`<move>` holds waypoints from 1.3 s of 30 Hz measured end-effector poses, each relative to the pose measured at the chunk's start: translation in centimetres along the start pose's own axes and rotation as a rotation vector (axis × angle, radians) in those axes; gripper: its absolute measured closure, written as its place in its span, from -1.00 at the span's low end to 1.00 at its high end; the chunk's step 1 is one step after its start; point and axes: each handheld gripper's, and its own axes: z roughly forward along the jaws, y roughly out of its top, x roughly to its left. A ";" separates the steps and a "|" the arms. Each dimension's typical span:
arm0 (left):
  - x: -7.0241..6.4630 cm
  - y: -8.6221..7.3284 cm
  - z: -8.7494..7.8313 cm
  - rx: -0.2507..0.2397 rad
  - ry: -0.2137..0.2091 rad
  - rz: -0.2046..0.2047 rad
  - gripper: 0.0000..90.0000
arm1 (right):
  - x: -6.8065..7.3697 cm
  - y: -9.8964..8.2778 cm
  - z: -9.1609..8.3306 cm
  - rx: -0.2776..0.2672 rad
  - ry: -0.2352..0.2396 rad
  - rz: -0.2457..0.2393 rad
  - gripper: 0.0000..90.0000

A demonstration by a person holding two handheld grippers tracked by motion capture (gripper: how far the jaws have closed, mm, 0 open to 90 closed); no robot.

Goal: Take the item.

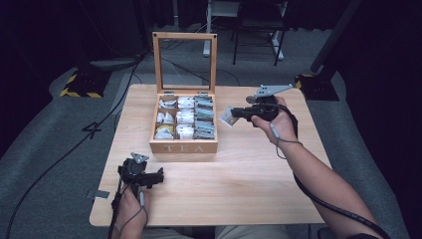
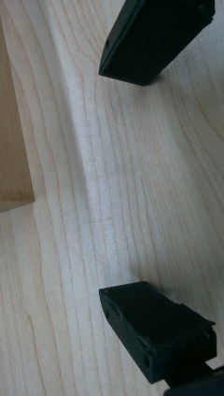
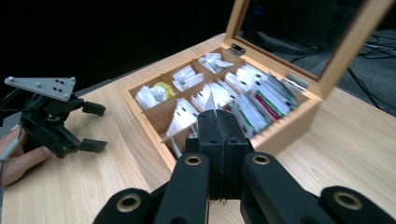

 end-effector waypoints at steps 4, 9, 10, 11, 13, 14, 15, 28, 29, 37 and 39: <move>0.0 0.0 0.0 0.002 0.000 0.003 -1.00 | -0.8 -0.7 -1.5 0.000 -0.027 0.015 1.00; 0.0 0.0 0.0 0.000 0.001 0.000 -1.00 | -1.7 -1.8 -3.0 0.005 -0.059 0.032 1.00; 0.0 0.0 0.0 0.000 0.000 0.000 -1.00 | -2.0 -2.0 -3.3 0.005 -0.065 0.036 1.00; 0.0 0.0 0.0 0.000 0.000 0.000 -1.00 | -2.1 -2.2 -3.5 0.004 -0.070 0.042 1.00; 0.0 0.0 0.0 0.000 0.000 0.000 -1.00 | -2.5 -2.6 -4.1 0.002 -0.081 0.051 1.00; 0.0 0.0 0.0 0.000 0.000 0.000 -1.00 | -2.7 -2.8 -4.4 0.000 -0.088 0.055 1.00; 0.0 0.0 0.0 0.000 0.000 0.000 -1.00 | -2.9 -3.0 -4.7 0.000 -0.092 0.059 1.00; 0.0 0.0 0.0 0.000 0.000 0.000 -1.00 | -5.3 -6.0 -7.3 0.019 -0.171 0.118 1.00; 0.0 0.0 0.0 0.000 0.000 0.000 -1.00 | -5.5 -6.2 -7.4 0.023 -0.173 0.124 1.00; 0.0 0.0 0.0 0.002 0.001 0.003 -1.00 | -7.4 -8.1 -7.3 0.070 -0.217 0.173 1.00; 0.0 0.0 0.0 0.002 0.001 0.004 -1.00 | -7.8 -8.6 -7.2 0.075 -0.220 0.194 1.00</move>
